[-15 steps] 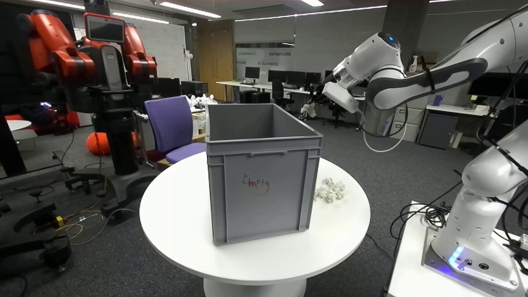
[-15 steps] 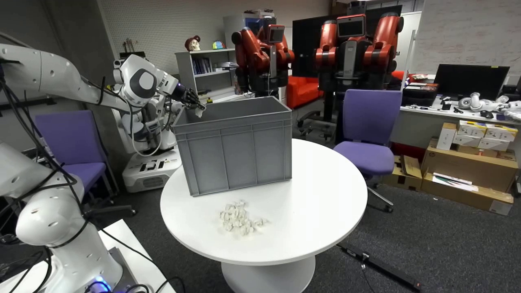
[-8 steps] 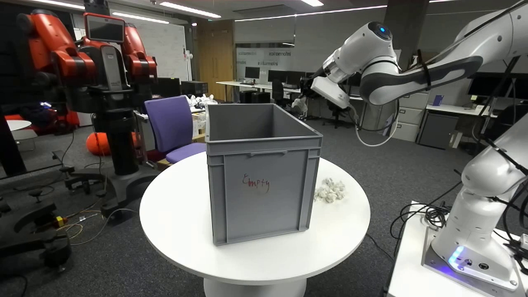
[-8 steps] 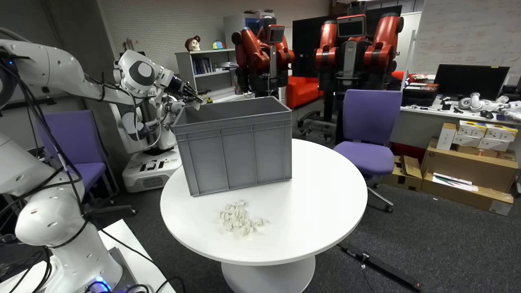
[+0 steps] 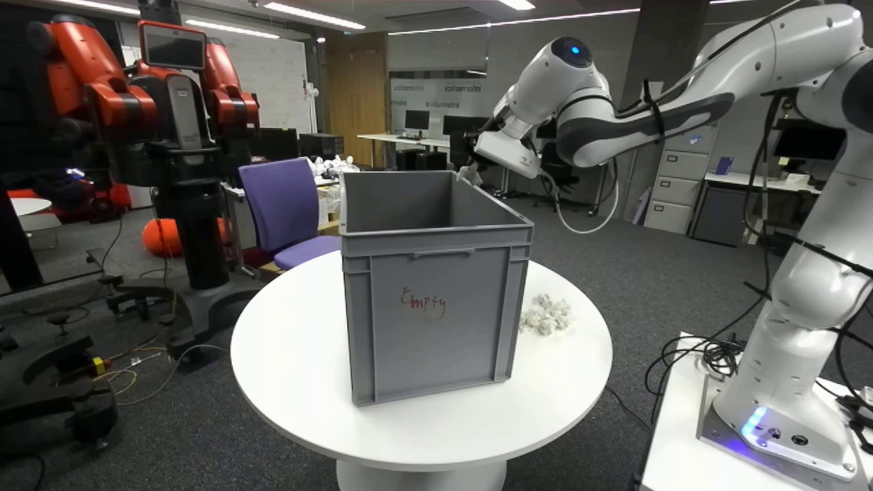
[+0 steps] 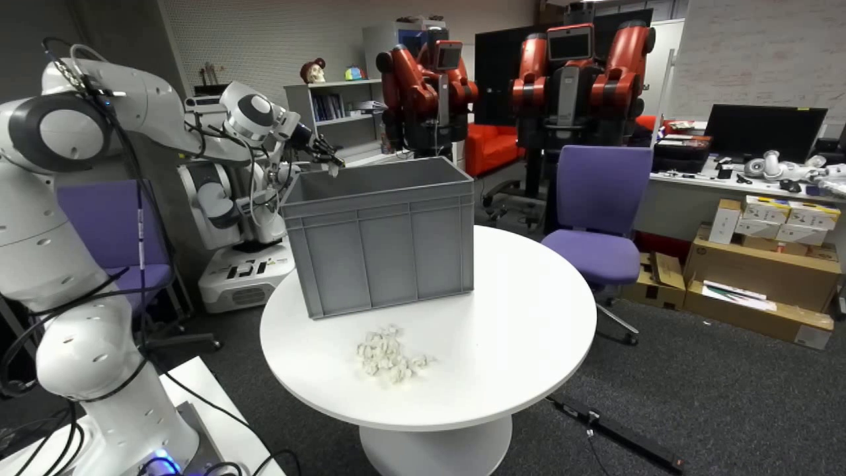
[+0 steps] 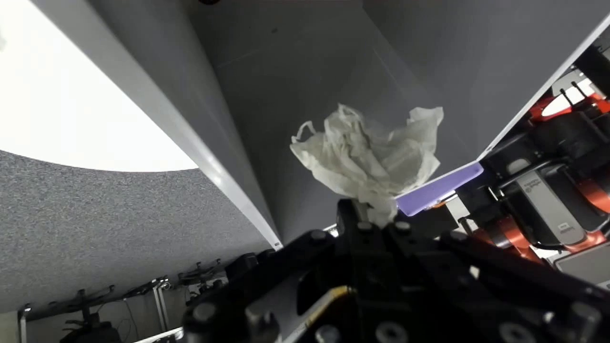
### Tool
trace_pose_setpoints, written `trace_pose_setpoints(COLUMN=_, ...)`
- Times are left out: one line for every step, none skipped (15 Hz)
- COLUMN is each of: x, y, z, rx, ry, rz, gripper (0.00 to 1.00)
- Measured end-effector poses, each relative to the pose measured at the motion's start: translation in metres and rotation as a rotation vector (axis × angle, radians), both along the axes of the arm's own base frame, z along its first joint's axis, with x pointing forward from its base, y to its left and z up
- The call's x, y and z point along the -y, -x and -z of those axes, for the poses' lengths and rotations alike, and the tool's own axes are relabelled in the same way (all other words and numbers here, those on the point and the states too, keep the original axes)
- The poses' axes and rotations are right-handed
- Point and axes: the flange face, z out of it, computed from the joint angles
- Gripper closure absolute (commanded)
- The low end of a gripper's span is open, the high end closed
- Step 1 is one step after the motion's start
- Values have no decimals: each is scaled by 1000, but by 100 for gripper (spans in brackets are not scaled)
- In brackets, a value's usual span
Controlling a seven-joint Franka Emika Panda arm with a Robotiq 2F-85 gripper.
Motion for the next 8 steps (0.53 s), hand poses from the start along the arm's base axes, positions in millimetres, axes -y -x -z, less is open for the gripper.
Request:
trace_pose_setpoints(x=-6, y=-9, z=4, rx=-16, ry=1, rz=-2, gripper=66)
trace_pose_setpoints(x=-11, y=-17, z=7, rx=-28, ry=-4, rz=-5, gripper=59)
trace_pose_setpoints(x=-16, y=-25, z=11, rx=-40, ry=-11, rz=-6, gripper=50)
trace_pose_setpoints(x=-19, y=-33, z=13, rx=-44, ry=-17, rz=-7, gripper=43)
trace_pose_setpoints(x=-22, y=-39, z=13, rx=-44, ry=-23, rz=-9, gripper=34)
trace_pose_setpoints(x=-22, y=-44, z=13, rx=-42, ry=-27, rz=-8, gripper=28)
trace_pose_setpoints(x=-22, y=-48, z=11, rx=-37, ry=-30, rz=-5, gripper=19)
trace_pose_setpoints(x=-20, y=-50, z=9, rx=-32, ry=-31, rz=-1, gripper=13)
